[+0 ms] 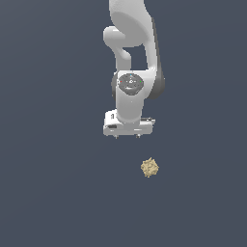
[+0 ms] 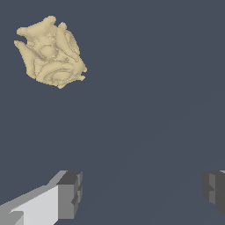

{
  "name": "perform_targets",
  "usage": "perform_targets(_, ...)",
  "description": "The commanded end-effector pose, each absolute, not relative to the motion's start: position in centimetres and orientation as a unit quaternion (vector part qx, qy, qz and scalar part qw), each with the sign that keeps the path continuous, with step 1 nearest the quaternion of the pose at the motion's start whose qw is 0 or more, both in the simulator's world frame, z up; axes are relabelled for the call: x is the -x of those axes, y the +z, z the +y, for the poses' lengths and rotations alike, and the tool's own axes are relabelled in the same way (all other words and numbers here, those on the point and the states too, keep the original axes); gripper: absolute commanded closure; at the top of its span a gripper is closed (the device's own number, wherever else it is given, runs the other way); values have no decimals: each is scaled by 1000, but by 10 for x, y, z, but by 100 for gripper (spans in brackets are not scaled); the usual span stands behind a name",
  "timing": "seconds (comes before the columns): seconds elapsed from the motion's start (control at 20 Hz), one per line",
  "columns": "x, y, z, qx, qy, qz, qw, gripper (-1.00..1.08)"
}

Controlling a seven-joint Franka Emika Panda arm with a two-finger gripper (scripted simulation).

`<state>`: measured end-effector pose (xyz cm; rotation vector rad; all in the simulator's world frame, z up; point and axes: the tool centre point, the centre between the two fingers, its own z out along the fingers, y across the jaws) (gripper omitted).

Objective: Pick up the object and move it to a goal position.

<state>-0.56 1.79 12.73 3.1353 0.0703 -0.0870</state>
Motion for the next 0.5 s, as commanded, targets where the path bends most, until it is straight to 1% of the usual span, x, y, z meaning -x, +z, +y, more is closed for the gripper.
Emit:
perform_targets(0.0,6,127,18,-999,-28,22,2,-92)
perform_targets(0.15,5,127,24,-999,-27,28,1,-92)
perform_targets(0.45,3,123,54,-998,-23,52,-6,-92)
